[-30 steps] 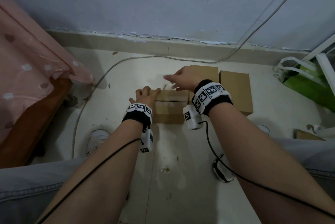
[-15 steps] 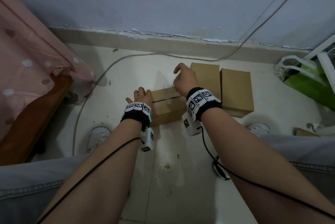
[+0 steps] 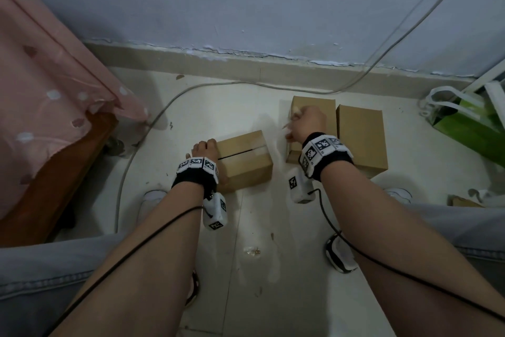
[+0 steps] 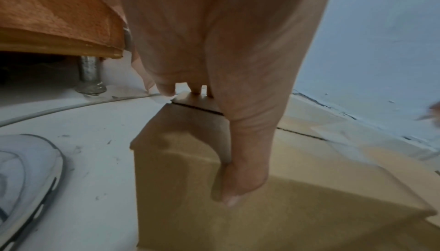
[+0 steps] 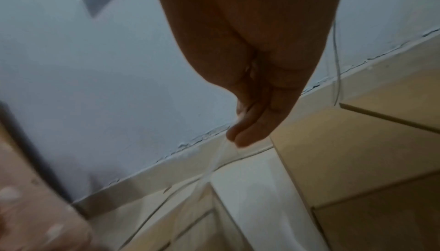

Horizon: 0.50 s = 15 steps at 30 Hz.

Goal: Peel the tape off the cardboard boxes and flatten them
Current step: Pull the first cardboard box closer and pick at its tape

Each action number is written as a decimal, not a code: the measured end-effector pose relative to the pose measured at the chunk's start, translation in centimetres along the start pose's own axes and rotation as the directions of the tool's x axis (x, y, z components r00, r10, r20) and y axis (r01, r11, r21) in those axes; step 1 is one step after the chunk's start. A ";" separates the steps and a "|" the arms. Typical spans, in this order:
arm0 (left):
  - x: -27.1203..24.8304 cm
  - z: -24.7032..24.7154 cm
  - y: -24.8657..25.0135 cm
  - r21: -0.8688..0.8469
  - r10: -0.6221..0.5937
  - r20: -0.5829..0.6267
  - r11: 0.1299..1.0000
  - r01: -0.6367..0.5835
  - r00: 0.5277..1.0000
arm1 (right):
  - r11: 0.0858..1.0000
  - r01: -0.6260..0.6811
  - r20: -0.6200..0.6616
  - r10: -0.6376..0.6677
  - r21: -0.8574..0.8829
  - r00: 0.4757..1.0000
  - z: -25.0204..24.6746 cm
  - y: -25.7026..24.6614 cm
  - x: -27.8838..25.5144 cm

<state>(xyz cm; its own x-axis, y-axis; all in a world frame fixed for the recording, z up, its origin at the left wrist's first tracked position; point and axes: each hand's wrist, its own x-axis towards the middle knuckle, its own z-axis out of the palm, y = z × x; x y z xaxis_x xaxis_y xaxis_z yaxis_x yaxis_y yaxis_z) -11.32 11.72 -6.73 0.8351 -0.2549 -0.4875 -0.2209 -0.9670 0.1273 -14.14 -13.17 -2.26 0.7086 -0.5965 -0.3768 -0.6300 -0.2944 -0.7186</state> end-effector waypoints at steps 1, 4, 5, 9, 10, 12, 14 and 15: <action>0.0 0.0 -0.2 -0.002 -0.007 -0.006 1.000 0.007 1.000 | 1.000 -0.016 -0.055 0.017 0.018 0.998 -0.9 -0.2 0.2; -0.1 0.0 -0.4 0.004 -0.017 -0.050 1.000 0.018 0.999 | 0.995 -0.063 -0.105 0.072 0.082 0.992 -2.5 -1.0 0.3; -0.1 0.0 -0.3 0.018 -0.015 -0.054 1.000 0.016 0.998 | 0.993 -0.068 -0.092 0.077 0.094 0.993 -2.4 -1.1 0.2; -0.3 0.1 0.1 0.064 -0.041 0.025 0.997 0.039 0.999 | 0.999 -0.024 0.107 0.028 -0.038 0.994 -0.2 -1.3 -1.1; -0.3 0.1 0.3 0.070 -0.044 0.033 0.997 0.042 0.998 | 0.999 -0.005 0.160 0.012 -0.046 0.987 0.5 -1.4 -1.7; -0.3 0.4 0.5 0.081 -0.041 0.038 0.996 0.038 0.998 | 0.999 0.039 0.228 -0.038 0.000 0.973 1.5 -1.6 -2.9; -0.4 0.6 0.7 0.080 -0.051 0.037 0.996 0.048 0.998 | 0.996 0.077 0.265 -0.088 0.053 0.960 2.6 -1.5 -3.5; -0.4 0.7 0.9 0.076 -0.055 0.033 0.996 0.052 0.998 | 0.994 0.108 0.273 -0.113 0.032 0.956 3.0 -1.4 -3.6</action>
<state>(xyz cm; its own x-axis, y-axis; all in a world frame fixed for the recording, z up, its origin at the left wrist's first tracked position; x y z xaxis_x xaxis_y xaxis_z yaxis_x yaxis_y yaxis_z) -12.18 10.99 -6.99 0.8288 -0.2016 -0.5220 -0.2146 -0.9760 0.0362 -14.87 -8.34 -1.67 0.8349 -0.3333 -0.4381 -0.5390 -0.3329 -0.7737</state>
